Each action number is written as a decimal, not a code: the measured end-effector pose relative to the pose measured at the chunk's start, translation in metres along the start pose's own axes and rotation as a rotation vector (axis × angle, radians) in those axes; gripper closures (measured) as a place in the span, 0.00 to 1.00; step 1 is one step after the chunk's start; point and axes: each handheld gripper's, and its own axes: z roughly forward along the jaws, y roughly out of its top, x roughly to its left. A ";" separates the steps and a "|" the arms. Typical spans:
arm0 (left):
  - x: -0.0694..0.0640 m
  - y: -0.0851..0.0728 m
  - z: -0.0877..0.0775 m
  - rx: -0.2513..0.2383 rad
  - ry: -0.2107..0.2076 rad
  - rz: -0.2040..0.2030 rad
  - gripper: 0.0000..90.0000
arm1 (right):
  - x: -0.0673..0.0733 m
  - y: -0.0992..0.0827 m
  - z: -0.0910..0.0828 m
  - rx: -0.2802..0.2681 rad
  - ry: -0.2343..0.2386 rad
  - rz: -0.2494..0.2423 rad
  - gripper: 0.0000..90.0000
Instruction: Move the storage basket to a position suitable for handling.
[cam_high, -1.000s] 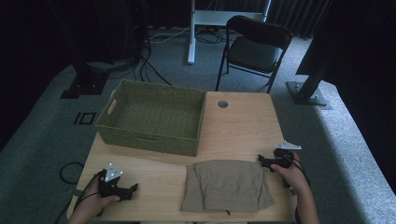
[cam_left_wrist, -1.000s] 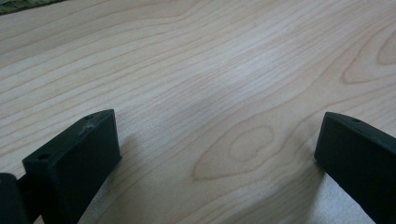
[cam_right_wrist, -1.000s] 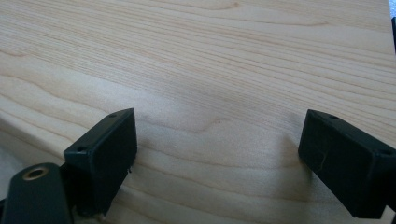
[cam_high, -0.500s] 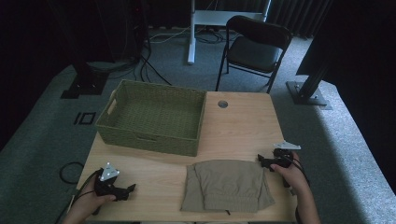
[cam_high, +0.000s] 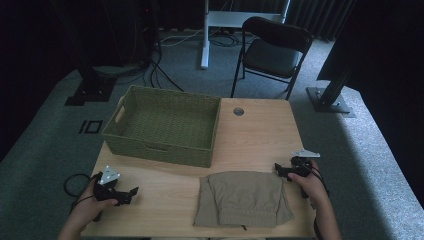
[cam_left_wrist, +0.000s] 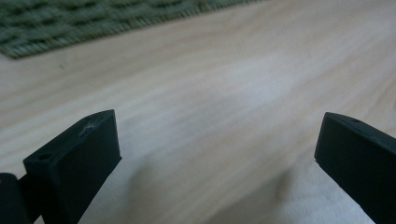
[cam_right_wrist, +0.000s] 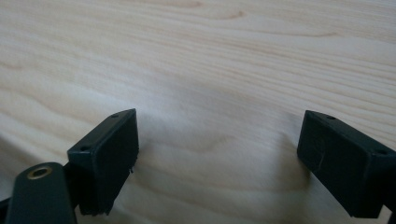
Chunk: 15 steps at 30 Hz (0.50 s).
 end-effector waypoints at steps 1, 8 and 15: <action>0.001 0.001 0.000 -0.007 -0.004 0.004 0.01 | 0.002 0.001 0.001 0.001 0.006 0.005 0.14; 0.009 0.011 -0.002 -0.033 -0.004 -0.011 0.01 | 0.013 0.020 -0.004 -0.037 0.003 0.015 0.14; 0.018 0.019 -0.002 -0.060 0.014 -0.036 0.01 | 0.037 0.045 -0.019 -0.103 0.058 -0.014 0.14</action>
